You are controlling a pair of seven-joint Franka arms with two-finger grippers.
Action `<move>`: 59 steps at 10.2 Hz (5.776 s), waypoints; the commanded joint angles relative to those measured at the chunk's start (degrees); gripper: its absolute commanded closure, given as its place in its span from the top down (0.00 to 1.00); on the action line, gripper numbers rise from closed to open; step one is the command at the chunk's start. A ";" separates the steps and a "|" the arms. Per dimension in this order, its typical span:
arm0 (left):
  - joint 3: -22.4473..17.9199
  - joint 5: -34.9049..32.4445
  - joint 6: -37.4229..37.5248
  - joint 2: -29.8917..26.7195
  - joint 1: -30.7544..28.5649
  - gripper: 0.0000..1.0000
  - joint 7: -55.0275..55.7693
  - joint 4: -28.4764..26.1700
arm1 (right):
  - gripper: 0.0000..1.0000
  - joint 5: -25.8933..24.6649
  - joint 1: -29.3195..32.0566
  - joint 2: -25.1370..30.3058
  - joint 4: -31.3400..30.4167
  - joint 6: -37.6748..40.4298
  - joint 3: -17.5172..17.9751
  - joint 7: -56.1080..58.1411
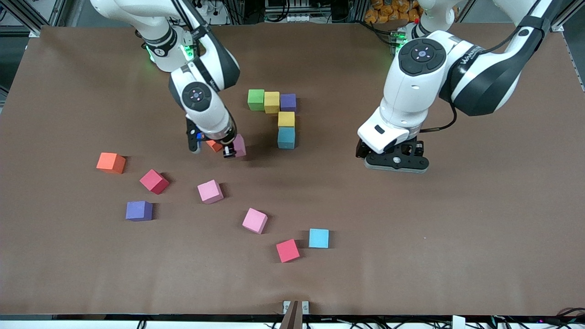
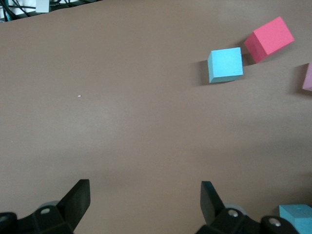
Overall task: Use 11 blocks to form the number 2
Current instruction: 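Lift the pink cube with the right gripper while the left gripper rises, then lower the pink cube beside the cyan cube with the right gripper, then open the right gripper and raise it off the pink cube, then move the right gripper to the orange cube and close on it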
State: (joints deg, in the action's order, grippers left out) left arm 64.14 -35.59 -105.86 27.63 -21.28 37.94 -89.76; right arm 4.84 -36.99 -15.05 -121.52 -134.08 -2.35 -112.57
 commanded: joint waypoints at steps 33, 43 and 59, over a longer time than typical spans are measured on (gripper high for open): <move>0.72 1.75 0.48 -1.44 -0.96 1.00 -0.93 -0.95 | 1.00 3.86 -4.67 -11.14 2.25 -8.49 6.48 -13.46; 0.63 1.75 0.48 -1.26 -0.96 1.00 -0.85 -1.03 | 1.00 -5.52 -0.72 -7.89 8.67 5.48 5.87 -9.62; 0.54 1.75 0.48 -1.26 -1.05 1.00 -0.93 -1.03 | 1.00 -9.85 16.43 2.46 -4.84 5.41 9.82 39.26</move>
State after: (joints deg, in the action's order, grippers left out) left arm 64.47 -35.52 -105.85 27.63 -21.54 37.94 -90.26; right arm -4.56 -21.42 -18.88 -119.31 -127.77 5.92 -75.04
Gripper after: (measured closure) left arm 0.000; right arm 0.000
